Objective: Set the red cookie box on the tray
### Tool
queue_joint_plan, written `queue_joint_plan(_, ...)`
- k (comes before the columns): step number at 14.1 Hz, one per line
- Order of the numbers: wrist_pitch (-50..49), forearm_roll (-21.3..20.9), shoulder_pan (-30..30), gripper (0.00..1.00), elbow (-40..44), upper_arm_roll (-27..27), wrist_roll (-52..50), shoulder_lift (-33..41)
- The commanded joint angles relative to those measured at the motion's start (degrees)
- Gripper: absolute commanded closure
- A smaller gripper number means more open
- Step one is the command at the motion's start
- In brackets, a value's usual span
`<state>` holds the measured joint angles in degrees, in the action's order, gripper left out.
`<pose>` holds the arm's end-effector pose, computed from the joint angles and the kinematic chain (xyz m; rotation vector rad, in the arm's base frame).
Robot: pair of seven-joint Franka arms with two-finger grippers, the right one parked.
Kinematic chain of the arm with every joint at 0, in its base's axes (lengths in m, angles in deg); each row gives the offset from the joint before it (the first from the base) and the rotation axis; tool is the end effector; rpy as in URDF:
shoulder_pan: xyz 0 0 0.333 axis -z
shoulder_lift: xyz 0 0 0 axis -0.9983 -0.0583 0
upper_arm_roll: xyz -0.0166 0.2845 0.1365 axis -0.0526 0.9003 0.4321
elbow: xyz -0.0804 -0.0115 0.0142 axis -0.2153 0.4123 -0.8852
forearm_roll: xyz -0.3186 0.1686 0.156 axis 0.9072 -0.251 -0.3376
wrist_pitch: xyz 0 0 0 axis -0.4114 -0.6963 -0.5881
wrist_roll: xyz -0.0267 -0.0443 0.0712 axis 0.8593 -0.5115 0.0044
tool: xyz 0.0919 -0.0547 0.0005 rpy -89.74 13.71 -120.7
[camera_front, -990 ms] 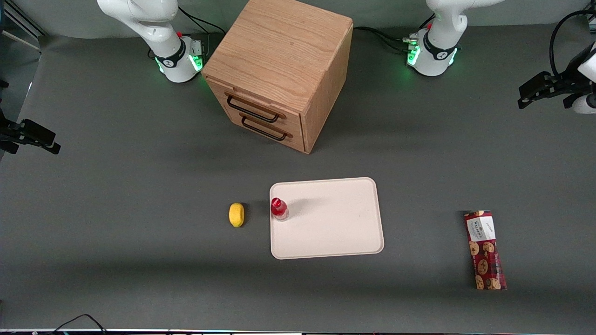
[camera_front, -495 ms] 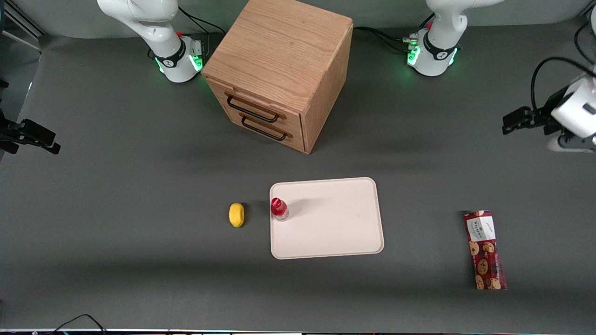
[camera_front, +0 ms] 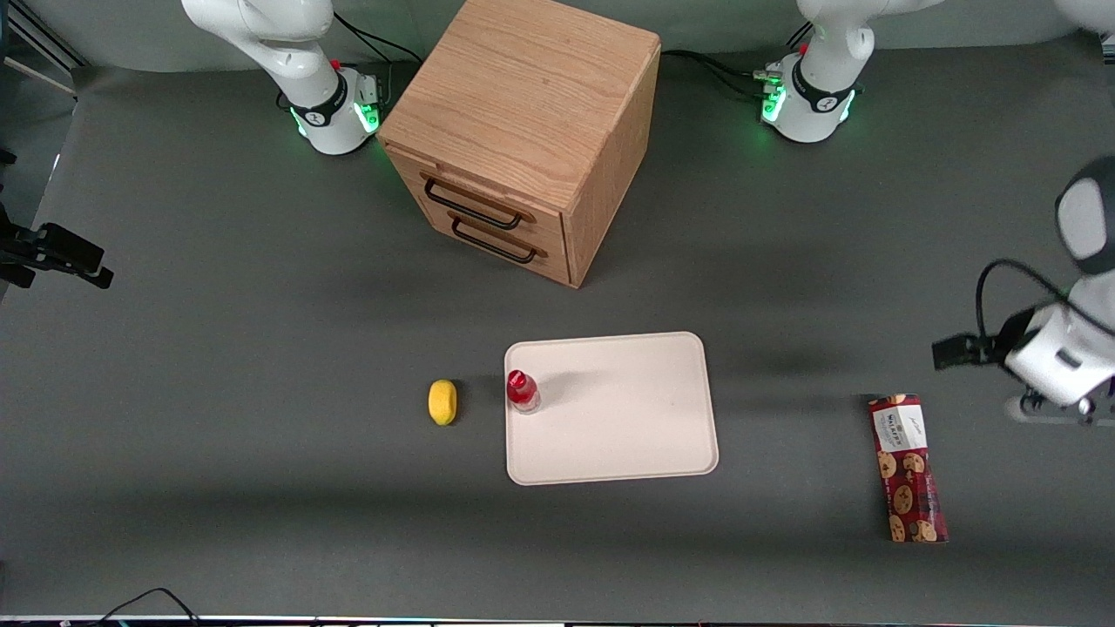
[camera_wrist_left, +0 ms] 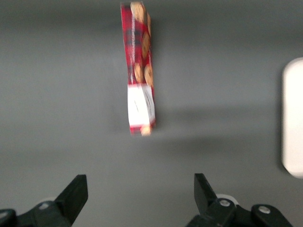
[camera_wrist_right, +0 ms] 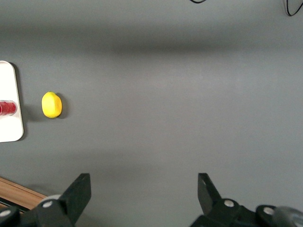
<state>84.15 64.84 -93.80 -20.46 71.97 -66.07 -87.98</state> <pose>0.6791 0.0214 0.4356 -3.0845 0.0808 -0.0011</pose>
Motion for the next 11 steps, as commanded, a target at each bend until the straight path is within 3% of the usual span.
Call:
queue_joint_plan(1,8.00,-1.72,-0.59,0.00,4.09,0.69,1.02,-8.21)
queue_joint_plan(7,26.11,-1.55,0.20,0.00,5.24,1.66,0.67,-19.73)
queue_joint_plan(11,29.19,-1.46,1.96,0.00,5.06,4.56,0.85,-22.91)
